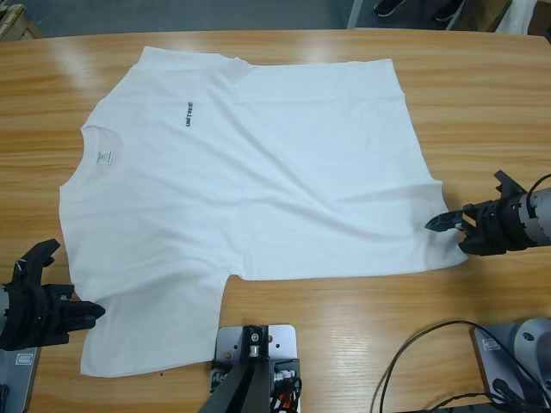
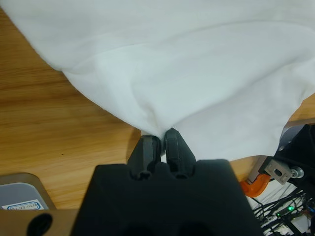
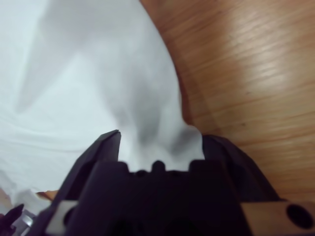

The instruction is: Fold clothes

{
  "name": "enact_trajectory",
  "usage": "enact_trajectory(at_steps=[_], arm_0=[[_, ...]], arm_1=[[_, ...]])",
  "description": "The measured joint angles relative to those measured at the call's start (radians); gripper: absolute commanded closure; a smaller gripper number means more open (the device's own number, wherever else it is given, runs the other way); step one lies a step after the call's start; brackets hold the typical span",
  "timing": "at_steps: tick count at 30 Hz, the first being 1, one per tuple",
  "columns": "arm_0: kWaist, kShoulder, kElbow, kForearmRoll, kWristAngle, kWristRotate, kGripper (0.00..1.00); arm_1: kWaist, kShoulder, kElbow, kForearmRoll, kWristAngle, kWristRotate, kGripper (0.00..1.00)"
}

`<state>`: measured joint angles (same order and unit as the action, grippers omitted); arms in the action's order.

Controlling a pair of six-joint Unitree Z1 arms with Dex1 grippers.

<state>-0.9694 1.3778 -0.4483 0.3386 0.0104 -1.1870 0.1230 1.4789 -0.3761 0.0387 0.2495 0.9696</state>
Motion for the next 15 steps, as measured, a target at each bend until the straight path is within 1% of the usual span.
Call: enact_trajectory(at_steps=[8,9,10,11,12,13,14,15], arm_0=[[0.000,0.000,0.000,0.000,0.000,0.001,1.000],[0.000,0.000,0.000,0.000,0.000,0.001,1.000],[0.000,0.000,0.000,0.000,0.000,0.001,1.000],[0.000,0.000,0.000,0.000,0.000,0.001,1.000],[0.000,0.000,0.000,0.000,0.000,0.001,1.000],[0.000,0.000,0.000,0.000,0.000,0.001,1.000],[0.000,0.000,0.000,0.000,0.000,0.001,1.000],[0.000,0.000,0.000,0.001,0.000,0.001,1.000]], arm_1=[[0.000,-0.032,0.022,-0.003,0.005,0.006,1.000],[0.000,-0.034,0.023,-0.002,0.006,0.006,0.986],[0.000,-0.033,0.023,0.005,0.009,0.004,0.718],[0.000,-0.033,0.022,0.016,0.012,0.002,0.476],[0.000,-0.031,0.021,0.029,0.016,0.000,0.412],[0.000,-0.025,0.017,0.044,0.020,-0.003,0.415],[-0.001,-0.017,0.011,0.059,0.024,-0.008,0.466],[-0.001,-0.007,0.003,0.074,0.028,-0.011,0.614]])
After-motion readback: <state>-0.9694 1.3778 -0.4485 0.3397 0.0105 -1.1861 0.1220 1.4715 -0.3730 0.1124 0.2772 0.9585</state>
